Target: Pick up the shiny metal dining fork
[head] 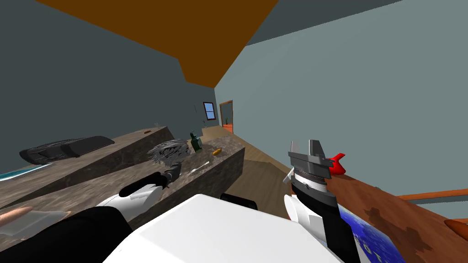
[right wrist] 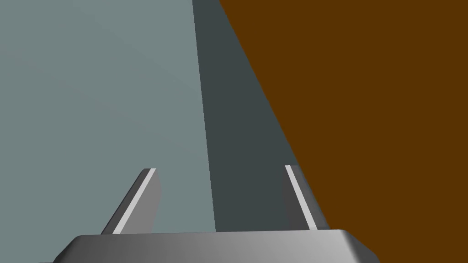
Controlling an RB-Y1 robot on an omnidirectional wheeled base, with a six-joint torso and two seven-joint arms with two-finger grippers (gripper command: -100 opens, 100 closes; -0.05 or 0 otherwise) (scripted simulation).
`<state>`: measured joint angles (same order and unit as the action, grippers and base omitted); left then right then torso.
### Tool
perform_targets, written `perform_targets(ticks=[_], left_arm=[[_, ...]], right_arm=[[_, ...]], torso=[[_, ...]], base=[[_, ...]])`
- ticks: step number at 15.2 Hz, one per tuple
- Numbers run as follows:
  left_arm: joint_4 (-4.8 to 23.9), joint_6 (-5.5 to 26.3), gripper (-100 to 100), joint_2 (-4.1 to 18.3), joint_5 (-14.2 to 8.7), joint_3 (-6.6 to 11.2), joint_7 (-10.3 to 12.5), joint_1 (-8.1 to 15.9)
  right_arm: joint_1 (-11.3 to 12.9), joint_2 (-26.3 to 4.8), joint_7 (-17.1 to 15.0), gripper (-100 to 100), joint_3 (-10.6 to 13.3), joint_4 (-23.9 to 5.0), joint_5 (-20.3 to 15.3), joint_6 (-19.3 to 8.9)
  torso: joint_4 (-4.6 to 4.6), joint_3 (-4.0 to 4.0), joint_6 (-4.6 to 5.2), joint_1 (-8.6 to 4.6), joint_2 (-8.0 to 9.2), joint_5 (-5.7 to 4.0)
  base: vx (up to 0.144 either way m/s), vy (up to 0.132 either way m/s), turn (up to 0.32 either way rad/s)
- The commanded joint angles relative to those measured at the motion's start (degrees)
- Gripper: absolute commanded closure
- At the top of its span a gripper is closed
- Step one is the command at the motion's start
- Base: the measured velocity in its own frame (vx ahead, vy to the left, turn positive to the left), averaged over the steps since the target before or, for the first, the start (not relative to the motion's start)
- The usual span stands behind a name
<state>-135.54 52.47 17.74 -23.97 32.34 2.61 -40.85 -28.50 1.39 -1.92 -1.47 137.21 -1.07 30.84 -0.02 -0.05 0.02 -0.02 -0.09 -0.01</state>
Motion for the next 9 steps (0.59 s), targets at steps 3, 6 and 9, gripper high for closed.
perform_targets(ticks=[3, 6, 9], left_arm=[[0.1, 5.1, -100, -0.3, -2.0, 2.01, 0.4, -0.8], [0.3, 8.1, -100, -0.6, -3.4, 3.39, 0.7, -1.6], [0.5, 11.5, -100, -0.9, -4.8, 4.69, 1.1, -2.3]], right_arm=[[0.0, 0.0, 0.0, 0, 0.0, 0.0, 0.0, 0.0], [0.0, 0.0, 0.0, 0, 0.0, 0.0, 0.0, 0.0], [0.0, 0.0, 0.0, 0, 0.0, 0.0, 0.0, 0.0]], torso=[[0.0, 0.0, -0.01, 0.0, 0.0, 0.0], [0.0, 0.01, -0.03, 0.03, 0.01, 0.01], [0.0, -0.01, -0.02, 0.03, -0.01, 0.01]], base=[[0.027, -0.005, -0.127], [0.021, -0.002, -0.076], [0.032, 0.001, -0.143]])
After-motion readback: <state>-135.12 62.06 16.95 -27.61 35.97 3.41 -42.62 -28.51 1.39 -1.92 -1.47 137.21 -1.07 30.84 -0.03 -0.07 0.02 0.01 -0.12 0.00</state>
